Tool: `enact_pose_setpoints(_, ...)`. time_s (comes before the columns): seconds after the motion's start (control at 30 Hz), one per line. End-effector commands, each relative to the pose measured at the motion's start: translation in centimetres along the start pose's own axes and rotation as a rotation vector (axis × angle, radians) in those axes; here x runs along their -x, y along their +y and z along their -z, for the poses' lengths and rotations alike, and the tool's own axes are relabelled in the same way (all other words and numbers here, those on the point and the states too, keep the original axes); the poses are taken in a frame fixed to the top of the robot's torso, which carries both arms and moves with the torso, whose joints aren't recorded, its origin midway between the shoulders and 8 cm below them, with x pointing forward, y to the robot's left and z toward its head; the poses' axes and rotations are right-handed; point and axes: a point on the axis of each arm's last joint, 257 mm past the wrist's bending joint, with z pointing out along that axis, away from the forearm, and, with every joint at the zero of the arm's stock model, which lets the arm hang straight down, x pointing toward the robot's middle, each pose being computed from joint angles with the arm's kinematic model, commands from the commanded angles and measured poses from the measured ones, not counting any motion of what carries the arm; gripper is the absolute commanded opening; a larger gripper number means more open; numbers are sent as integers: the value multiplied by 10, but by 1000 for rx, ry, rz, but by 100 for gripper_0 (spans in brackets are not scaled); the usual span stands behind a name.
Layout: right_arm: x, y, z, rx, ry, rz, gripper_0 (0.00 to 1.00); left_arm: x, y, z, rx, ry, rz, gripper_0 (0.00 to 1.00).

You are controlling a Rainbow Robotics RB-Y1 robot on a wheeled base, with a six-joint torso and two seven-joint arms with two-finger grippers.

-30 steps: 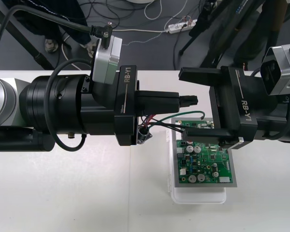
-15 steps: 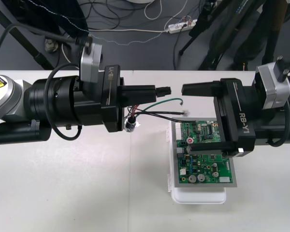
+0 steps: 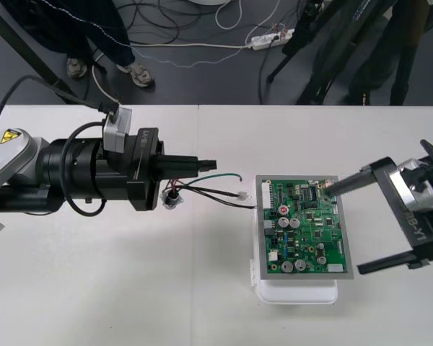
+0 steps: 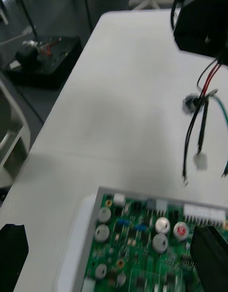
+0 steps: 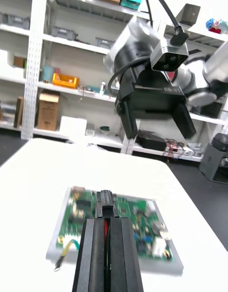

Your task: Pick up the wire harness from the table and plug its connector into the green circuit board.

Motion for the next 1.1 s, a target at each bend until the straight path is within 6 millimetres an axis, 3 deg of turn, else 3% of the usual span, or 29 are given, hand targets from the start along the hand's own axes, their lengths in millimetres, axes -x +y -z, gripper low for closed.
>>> enact_pose_setpoints(0.03, -16, -24, 34, -94, 167, 13, 100, 0, -17, 12, -74, -43, -114, 0)
enact_pose_setpoints(0.37, -73, -54, 52, -222, 450, 67, 100, -45, -13, 14, -72, -37, -180, 0)
enact_pose_setpoints(0.6, -113, -47, 47, -203, 616, 86, 100, -76, -11, 9, -70, -13, -194, 0)
enact_pose_setpoints(0.8, -137, -50, 54, -224, 706, 67, 100, -98, -12, 10, -85, 21, -183, 0)
enact_pose_setpoints(1.1, -170, -57, 61, -271, 798, 25, 100, -102, -14, -10, -111, 6, -195, 0)
